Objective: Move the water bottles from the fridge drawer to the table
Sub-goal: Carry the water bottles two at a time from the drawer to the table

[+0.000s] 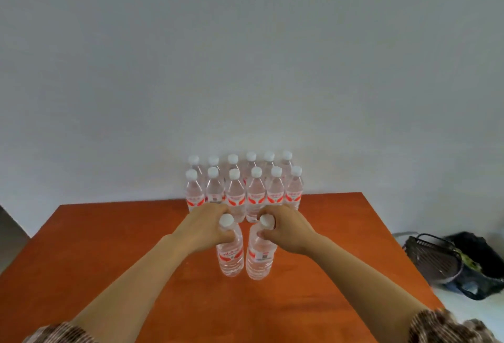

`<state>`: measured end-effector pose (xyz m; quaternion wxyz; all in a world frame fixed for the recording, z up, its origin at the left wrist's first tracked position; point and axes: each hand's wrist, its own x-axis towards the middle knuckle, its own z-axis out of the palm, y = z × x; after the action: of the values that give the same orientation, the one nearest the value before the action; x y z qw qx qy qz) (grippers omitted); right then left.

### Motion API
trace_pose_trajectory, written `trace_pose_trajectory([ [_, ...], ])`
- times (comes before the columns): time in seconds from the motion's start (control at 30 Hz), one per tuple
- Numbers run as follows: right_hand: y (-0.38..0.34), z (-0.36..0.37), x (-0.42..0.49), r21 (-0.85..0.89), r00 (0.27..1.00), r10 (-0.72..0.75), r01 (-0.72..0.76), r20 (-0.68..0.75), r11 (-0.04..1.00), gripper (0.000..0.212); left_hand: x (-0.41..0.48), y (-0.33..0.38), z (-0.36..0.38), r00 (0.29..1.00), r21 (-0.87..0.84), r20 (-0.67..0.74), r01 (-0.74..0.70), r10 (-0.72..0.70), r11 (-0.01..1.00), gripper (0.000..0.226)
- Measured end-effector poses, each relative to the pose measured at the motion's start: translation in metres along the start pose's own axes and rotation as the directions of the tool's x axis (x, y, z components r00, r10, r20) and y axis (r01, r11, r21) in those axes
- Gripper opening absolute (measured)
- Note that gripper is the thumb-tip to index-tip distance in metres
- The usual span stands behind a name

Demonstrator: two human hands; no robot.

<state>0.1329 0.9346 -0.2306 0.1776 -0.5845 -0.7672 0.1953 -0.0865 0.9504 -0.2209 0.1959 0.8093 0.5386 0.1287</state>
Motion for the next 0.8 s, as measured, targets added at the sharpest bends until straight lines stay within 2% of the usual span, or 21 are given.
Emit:
trace_pose_trajectory([
  [0.37, -0.043, 0.061, 0.108, -0.034, 0.995, 0.101, -0.102, -0.016, 0.994, 0.030, 0.059, -0.120, -0.030, 1.000, -0.014, 0.010, -0.015, 0.015, 1.000, 0.025],
  [0.8, -0.059, 0.083, 0.166, -0.095, 0.995, 0.103, -0.104, -0.017, 0.990, 0.035, 0.096, -0.160, -0.033, 0.998, -0.047, 0.050, -0.046, 0.048, 0.998, 0.021],
])
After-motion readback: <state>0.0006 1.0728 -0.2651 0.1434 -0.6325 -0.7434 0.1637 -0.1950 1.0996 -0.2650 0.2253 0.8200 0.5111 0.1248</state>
